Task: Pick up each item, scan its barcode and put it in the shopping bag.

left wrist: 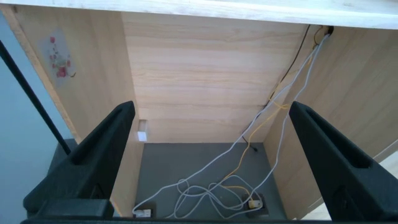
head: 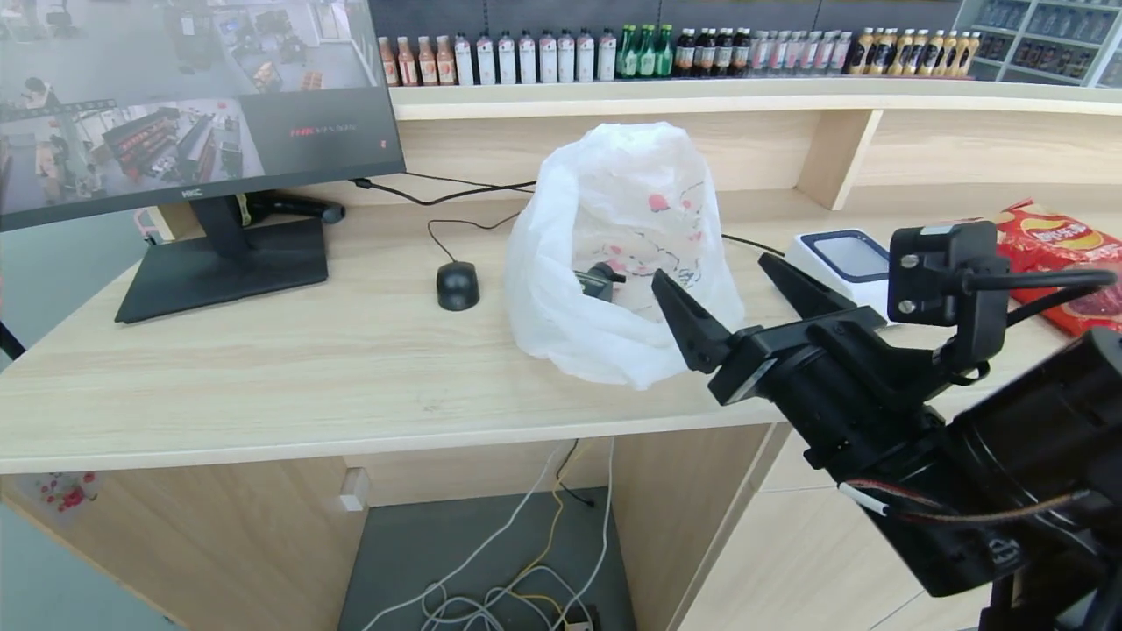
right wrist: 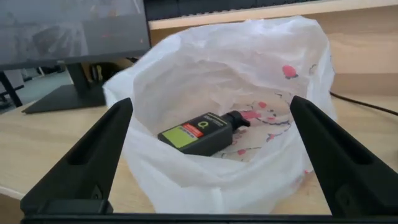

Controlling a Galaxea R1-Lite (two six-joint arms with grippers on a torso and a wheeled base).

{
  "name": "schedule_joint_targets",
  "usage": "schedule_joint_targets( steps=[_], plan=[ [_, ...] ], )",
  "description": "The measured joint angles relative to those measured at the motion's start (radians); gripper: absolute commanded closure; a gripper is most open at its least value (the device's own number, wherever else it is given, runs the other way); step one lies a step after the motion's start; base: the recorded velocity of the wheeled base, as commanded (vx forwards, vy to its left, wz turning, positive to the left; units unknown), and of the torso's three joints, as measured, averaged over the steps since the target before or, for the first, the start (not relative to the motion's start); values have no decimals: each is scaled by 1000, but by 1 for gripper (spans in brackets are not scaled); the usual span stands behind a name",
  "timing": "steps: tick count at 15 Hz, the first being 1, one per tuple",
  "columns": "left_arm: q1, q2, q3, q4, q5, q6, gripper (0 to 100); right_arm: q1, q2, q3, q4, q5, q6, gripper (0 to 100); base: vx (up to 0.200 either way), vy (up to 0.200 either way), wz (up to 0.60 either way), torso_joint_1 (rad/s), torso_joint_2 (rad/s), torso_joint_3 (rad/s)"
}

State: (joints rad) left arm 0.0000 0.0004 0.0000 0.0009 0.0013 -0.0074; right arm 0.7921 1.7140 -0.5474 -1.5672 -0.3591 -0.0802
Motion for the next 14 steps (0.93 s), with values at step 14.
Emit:
schedule_joint_targets(
  steps=[14],
  plan=[
    [0, 0, 0, -1, 0, -4, 0, -49, -86, 66, -2, 9, 0, 0, 0, -200, 0, 2, 1, 3]
  ],
)
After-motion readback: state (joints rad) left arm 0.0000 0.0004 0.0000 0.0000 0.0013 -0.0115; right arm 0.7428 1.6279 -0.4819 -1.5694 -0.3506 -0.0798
